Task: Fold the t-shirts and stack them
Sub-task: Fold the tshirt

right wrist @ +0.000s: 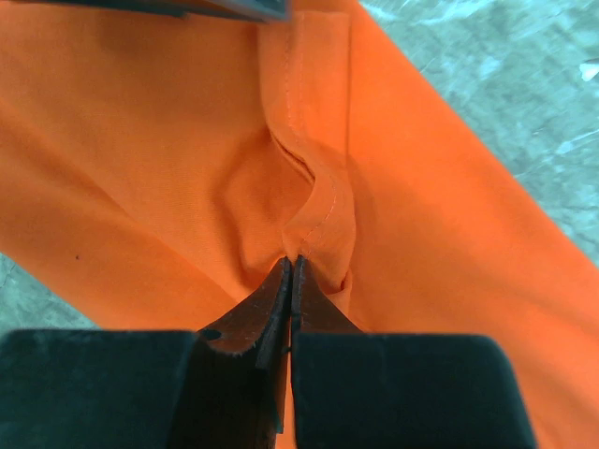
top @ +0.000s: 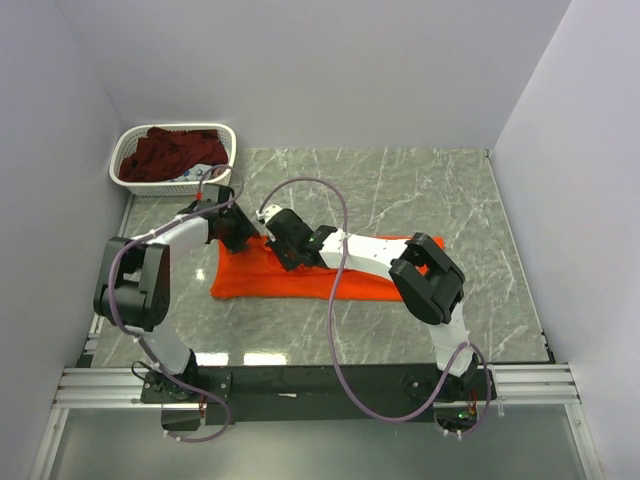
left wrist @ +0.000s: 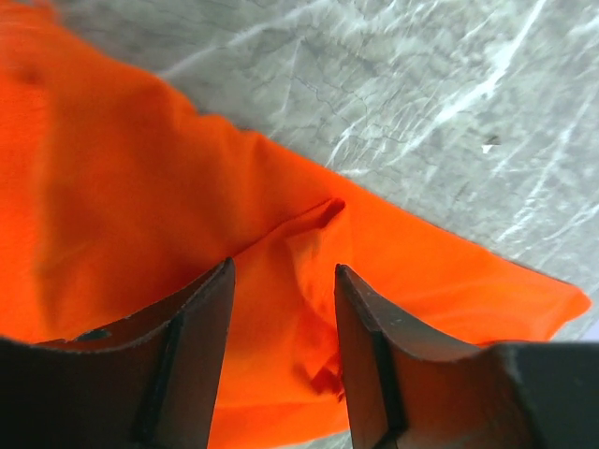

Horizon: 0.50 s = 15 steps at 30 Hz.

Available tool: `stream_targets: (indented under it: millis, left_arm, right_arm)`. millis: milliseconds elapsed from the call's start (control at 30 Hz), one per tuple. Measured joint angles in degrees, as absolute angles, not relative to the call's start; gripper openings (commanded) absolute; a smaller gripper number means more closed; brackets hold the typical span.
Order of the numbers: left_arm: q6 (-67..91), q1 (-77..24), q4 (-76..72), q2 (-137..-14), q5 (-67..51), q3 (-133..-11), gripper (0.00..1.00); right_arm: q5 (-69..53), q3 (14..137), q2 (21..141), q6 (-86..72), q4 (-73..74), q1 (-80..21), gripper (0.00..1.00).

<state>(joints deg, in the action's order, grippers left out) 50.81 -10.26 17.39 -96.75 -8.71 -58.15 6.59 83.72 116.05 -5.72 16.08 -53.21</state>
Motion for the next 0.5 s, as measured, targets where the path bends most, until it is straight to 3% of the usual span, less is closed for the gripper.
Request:
stream_targets:
  millis: [233, 500]
  left_arm:
    - [51.2, -12.2, 17.6, -102.1, -8.1, -60.5, 0.45]
    - [51.8, -12.9, 18.1, -103.5, -6.6, -62.4, 0.25]
  right_arm:
    - [5.7, 83.2, 116.3, -6.4, 15.4, -53.2, 0.0]
    - [5.2, 83.2, 116.4, -6.6, 15.2, -53.1, 0.0]
